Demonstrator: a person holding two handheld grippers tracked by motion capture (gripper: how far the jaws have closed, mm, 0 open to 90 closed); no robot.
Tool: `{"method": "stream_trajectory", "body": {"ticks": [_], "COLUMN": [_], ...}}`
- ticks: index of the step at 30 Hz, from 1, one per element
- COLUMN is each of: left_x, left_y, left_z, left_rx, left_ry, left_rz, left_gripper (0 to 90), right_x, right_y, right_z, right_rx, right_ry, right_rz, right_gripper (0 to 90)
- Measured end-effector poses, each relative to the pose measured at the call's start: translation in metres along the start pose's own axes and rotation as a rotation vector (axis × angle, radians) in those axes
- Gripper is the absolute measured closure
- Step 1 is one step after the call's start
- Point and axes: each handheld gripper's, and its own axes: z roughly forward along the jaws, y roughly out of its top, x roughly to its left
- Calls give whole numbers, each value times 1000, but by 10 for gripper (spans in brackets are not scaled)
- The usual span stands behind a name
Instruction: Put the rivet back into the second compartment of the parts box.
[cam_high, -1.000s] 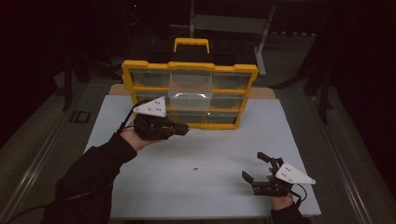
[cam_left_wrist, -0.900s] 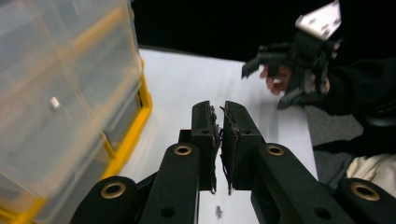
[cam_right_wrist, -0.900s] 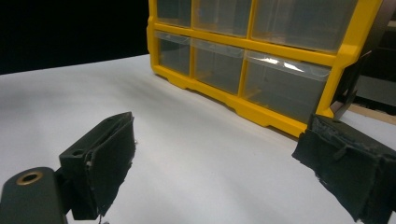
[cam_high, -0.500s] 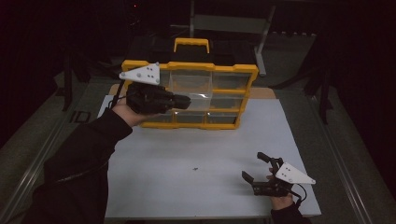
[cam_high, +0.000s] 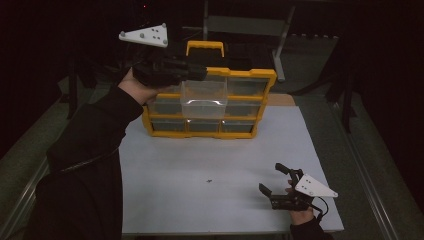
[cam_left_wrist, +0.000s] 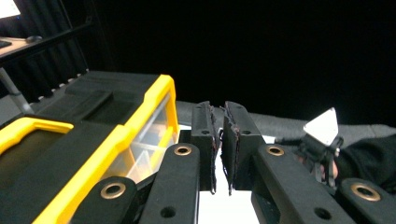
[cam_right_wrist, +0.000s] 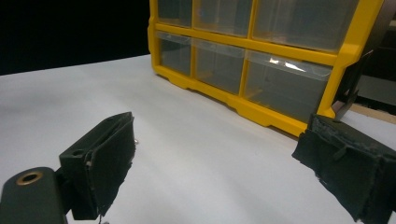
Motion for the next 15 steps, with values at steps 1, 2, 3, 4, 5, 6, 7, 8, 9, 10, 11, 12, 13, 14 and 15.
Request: {"method": "stream_trajectory", "body": {"ticks": [1, 2, 3, 4, 5, 6, 7, 8, 9, 10, 11, 12, 13, 14, 15], "left_x": [4, 10, 13, 13, 18, 20, 22, 23, 24, 25, 27, 28, 29, 30, 31], "left_y": [2, 4, 4, 4, 5, 5, 5, 5, 4, 4, 3, 2, 2, 1, 1], "left_z": [2, 6, 7, 7, 9, 10, 11, 12, 14, 16, 18, 20, 22, 24, 26], "left_rx": [-1, 4, 2, 2, -4, -8, -10, -11, -5, 6, 10, 20, 24, 28, 35], "left_ry": [9, 28, 38, 38, 58, 57, 65, 67, 72, 80, 79, 87, 87, 87, 95], "left_rz": [-8, -26, -33, -33, -52, -63, -73, -79, -84, -88, -96, -103, -115, -117, -124], "left_gripper": [831, 831, 830, 830, 830, 830, 830, 830, 830, 830, 829, 829, 829, 829, 829], "right_x": [0, 0, 0, 0, 0, 0, 0, 0, -1, -1, -1, -1, -1, -1, -1], "right_y": [0, 0, 0, 0, 0, 0, 0, 0, 0, 0, 0, -1, -1, -1, -1], "right_z": [0, 0, 0, 0, 0, 0, -1, -1, -1, -1, -1, -1, -1, -1, 0], "right_rx": [0, -1, -1, -1, -2, -2, -2, -2, -2, -2, -2, -2, -2, 0, -1], "right_ry": [0, 0, 0, 0, 0, -1, -1, -1, 0, 0, 1, 1, 1, 0, 1], "right_rz": [0, -3, -3, -3, 0, -2, -2, -1, -1, 0, 0, 0, 1, -2, -4], "right_gripper": [94, 94, 94, 94, 94, 94, 94, 94, 94, 94, 94, 94, 94, 94, 94]}}
